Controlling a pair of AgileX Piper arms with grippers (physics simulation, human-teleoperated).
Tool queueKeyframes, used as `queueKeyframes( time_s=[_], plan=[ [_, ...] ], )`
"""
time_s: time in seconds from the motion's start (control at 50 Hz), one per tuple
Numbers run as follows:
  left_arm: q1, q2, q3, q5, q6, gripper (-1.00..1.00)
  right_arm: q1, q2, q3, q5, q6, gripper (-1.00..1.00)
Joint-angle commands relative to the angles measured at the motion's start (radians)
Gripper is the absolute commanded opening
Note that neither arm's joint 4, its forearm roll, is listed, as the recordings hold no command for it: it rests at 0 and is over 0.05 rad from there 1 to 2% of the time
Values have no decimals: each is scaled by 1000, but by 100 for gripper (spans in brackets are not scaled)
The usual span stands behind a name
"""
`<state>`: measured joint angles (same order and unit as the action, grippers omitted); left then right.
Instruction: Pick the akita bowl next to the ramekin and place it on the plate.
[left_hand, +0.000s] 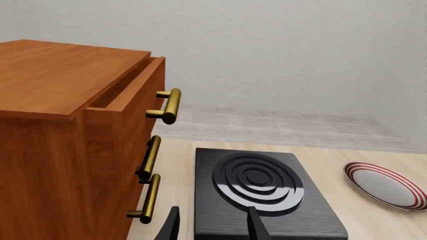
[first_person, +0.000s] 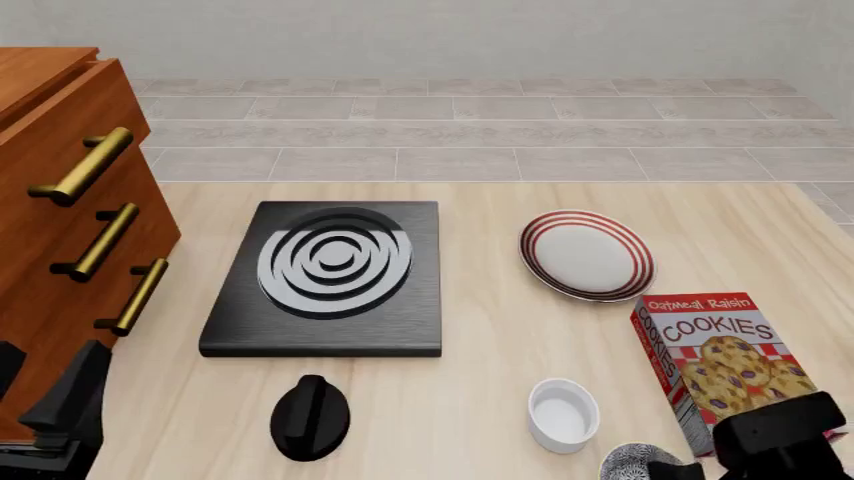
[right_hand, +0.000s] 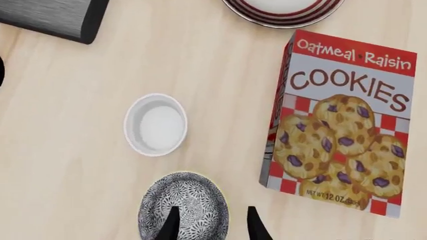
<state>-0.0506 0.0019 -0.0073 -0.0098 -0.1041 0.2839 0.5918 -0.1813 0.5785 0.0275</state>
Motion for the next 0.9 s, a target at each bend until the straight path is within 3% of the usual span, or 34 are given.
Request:
queueKeyframes(
  time_s=[0.02,0.9],
  plan=[
    [1,0,1,-1,0,100,-8,9,31,-28,-2,100],
    [-1,5,0,-2,5,100,-47,148,171,-252,-12,100]
  ],
)
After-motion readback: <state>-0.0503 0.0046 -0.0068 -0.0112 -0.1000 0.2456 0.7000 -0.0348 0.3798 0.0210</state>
